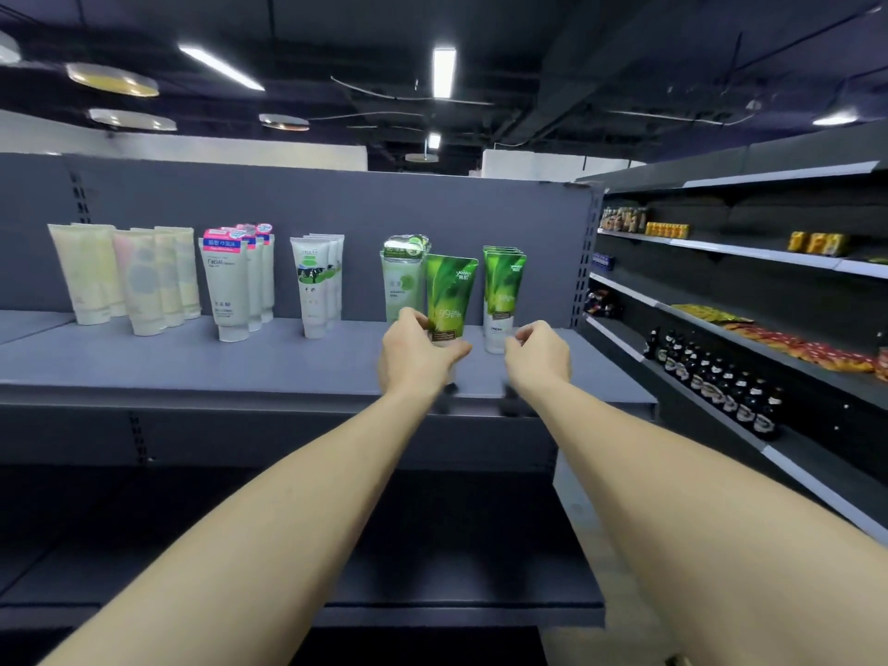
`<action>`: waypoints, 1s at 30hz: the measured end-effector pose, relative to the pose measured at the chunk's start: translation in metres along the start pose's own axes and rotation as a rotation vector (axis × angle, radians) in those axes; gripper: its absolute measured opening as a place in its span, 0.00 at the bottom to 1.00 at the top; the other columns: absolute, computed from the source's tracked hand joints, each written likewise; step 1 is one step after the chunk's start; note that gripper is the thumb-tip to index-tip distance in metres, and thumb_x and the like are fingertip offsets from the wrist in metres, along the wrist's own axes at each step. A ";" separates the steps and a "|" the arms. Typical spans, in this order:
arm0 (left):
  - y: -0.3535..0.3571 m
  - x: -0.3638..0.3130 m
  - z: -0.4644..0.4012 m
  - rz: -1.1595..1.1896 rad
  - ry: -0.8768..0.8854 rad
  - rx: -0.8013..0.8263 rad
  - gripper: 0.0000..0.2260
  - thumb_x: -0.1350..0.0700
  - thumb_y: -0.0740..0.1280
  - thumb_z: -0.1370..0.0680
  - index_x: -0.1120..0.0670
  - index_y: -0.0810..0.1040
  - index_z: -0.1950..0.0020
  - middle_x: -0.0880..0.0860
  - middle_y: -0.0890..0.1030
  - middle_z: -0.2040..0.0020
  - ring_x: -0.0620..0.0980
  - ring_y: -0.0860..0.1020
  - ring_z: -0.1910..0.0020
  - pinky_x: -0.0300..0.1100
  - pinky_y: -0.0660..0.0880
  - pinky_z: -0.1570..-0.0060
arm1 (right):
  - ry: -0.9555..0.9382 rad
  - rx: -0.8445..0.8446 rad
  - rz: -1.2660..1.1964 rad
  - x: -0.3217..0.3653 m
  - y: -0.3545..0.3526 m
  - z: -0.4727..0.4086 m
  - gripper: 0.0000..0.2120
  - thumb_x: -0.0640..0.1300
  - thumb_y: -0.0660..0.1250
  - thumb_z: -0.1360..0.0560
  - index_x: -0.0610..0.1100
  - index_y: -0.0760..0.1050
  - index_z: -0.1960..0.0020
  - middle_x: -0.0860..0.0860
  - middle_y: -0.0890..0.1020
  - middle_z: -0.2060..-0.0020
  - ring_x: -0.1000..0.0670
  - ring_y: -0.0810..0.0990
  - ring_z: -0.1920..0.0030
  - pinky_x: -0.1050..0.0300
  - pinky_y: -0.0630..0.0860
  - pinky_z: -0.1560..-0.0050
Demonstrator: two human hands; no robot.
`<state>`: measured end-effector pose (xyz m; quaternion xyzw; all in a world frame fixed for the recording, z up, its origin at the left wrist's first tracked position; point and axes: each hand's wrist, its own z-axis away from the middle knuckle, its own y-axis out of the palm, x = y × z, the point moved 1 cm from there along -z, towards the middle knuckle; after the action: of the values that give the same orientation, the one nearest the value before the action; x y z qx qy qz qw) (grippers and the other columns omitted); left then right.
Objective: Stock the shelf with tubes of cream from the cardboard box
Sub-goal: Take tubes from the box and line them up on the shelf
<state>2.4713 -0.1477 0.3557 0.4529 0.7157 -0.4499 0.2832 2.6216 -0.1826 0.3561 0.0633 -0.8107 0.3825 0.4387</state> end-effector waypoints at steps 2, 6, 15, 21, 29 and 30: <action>0.015 -0.007 0.001 -0.010 -0.003 0.000 0.22 0.46 0.78 0.34 0.53 0.71 0.49 0.49 0.78 0.54 0.52 0.78 0.53 0.48 0.77 0.52 | 0.007 -0.006 -0.003 -0.009 -0.010 -0.011 0.09 0.46 0.61 0.19 0.45 0.72 0.41 0.47 0.80 0.44 0.45 0.76 0.47 0.57 0.67 0.54; 0.044 -0.018 0.000 -0.018 -0.016 0.004 0.22 0.46 0.77 0.33 0.53 0.71 0.50 0.49 0.78 0.54 0.52 0.77 0.55 0.45 0.74 0.57 | -0.007 -0.011 -0.023 -0.019 -0.016 -0.030 0.09 0.47 0.61 0.20 0.45 0.74 0.42 0.47 0.80 0.45 0.44 0.77 0.45 0.57 0.67 0.54; 0.098 -0.027 -0.024 0.003 -0.041 0.025 0.22 0.47 0.77 0.34 0.53 0.71 0.50 0.49 0.78 0.55 0.51 0.76 0.57 0.42 0.68 0.64 | -0.049 0.004 -0.066 -0.028 -0.013 -0.069 0.08 0.46 0.62 0.20 0.46 0.74 0.43 0.48 0.80 0.46 0.48 0.73 0.51 0.58 0.67 0.53; 0.118 -0.026 -0.037 0.002 -0.031 0.025 0.22 0.49 0.77 0.33 0.55 0.71 0.48 0.51 0.78 0.52 0.53 0.77 0.54 0.42 0.69 0.62 | -0.038 0.008 -0.070 -0.033 -0.011 -0.086 0.09 0.46 0.63 0.20 0.46 0.75 0.43 0.48 0.81 0.45 0.46 0.77 0.45 0.58 0.68 0.52; 0.124 -0.026 -0.043 -0.002 -0.059 0.031 0.23 0.50 0.78 0.32 0.56 0.70 0.46 0.54 0.78 0.49 0.55 0.77 0.52 0.43 0.69 0.60 | -0.053 0.022 -0.055 -0.038 -0.009 -0.089 0.08 0.47 0.63 0.20 0.46 0.76 0.44 0.49 0.81 0.46 0.49 0.73 0.52 0.58 0.67 0.53; 0.124 -0.026 -0.043 -0.006 -0.058 0.033 0.24 0.49 0.78 0.32 0.56 0.70 0.46 0.54 0.78 0.48 0.55 0.78 0.51 0.43 0.70 0.60 | -0.059 0.019 -0.054 -0.038 -0.010 -0.088 0.08 0.47 0.63 0.20 0.46 0.76 0.44 0.48 0.81 0.46 0.49 0.73 0.52 0.58 0.67 0.53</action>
<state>2.5948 -0.0961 0.3475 0.4421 0.7010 -0.4756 0.2948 2.7072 -0.1389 0.3607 0.1009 -0.8176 0.3761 0.4241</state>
